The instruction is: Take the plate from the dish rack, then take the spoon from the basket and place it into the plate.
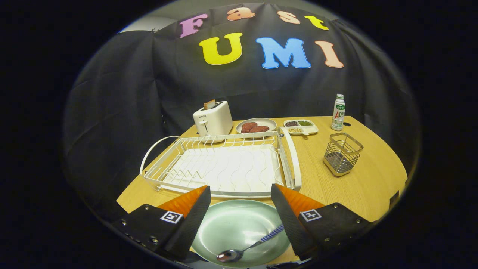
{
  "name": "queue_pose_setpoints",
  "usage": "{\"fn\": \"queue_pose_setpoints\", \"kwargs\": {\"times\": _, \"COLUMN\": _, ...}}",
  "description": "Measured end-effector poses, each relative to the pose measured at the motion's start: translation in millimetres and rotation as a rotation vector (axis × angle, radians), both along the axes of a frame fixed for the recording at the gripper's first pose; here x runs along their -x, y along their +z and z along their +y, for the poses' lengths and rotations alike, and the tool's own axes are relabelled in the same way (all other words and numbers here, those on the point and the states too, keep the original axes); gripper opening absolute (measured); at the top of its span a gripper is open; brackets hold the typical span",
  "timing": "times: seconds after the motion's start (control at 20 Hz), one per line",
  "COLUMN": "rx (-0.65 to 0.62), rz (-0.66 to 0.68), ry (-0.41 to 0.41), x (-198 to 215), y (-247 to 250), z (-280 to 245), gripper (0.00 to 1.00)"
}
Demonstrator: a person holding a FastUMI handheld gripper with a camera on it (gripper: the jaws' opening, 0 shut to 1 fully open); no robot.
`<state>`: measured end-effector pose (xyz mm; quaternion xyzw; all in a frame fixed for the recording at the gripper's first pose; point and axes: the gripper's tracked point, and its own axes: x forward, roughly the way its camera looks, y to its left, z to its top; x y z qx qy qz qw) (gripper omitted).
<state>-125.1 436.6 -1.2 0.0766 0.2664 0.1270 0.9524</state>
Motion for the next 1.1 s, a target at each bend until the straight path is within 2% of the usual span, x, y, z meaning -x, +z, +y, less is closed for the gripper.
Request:
{"fn": "queue_pose_setpoints", "kwargs": {"times": 0.2, "rx": 0.028, "rz": -0.039, "ry": 0.000, "x": -5, "y": 17, "z": -4, "gripper": 0.99}}
{"fn": "queue_pose_setpoints", "kwargs": {"times": 0.45, "rx": 0.038, "rz": -0.124, "ry": -0.073, "x": -19, "y": 70, "z": -32, "gripper": 0.99}}
{"fn": "queue_pose_setpoints", "kwargs": {"times": 0.8, "rx": 0.072, "rz": -0.303, "ry": -0.218, "x": -53, "y": 176, "z": -112, "gripper": 0.98}}
{"fn": "queue_pose_setpoints", "kwargs": {"times": 1.1, "rx": 0.144, "rz": -0.401, "ry": -0.280, "x": -71, "y": 246, "z": -178, "gripper": 0.99}}
